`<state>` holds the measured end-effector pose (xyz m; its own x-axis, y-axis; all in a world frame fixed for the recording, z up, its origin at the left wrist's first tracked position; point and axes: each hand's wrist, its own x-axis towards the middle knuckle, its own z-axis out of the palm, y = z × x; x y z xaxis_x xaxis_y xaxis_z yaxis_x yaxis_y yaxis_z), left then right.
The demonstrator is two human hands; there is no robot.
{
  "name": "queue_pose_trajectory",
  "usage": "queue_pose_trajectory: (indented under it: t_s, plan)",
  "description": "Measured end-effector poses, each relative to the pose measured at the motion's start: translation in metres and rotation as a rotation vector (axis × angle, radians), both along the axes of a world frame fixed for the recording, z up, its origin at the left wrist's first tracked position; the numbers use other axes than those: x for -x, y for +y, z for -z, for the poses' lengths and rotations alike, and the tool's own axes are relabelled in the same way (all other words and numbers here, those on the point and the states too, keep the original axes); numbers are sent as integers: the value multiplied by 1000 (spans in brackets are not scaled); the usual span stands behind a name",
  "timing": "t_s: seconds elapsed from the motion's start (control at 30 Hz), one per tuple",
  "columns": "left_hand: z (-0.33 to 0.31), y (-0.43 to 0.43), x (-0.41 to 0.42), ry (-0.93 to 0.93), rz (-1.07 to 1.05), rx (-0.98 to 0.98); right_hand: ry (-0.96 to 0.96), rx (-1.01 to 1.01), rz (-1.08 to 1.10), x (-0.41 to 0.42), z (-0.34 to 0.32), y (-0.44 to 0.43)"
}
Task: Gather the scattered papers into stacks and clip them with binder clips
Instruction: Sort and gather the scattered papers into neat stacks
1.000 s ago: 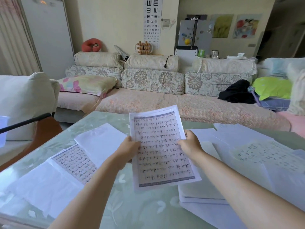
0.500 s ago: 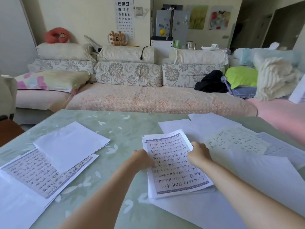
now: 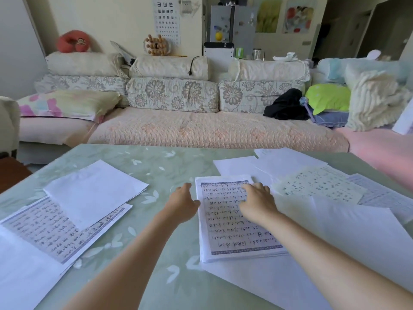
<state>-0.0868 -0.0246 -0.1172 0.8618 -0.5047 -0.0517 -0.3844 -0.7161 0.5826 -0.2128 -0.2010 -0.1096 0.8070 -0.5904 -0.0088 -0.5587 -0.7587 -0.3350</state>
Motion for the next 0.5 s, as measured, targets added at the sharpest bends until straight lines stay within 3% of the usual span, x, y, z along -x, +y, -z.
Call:
queue_pose_trajectory:
  t_s: [0.13,0.33,0.5]
  plan:
    - [-1,52,-16,-188,-22,-91,-83,-80,-230,-46,-6,55]
    - [10,165,-49,-347,-157,-301,-35,-101,-520,-120,3,161]
    - [25,248,-72,-180,-276,-397,11,-95,-686,-167,13,229]
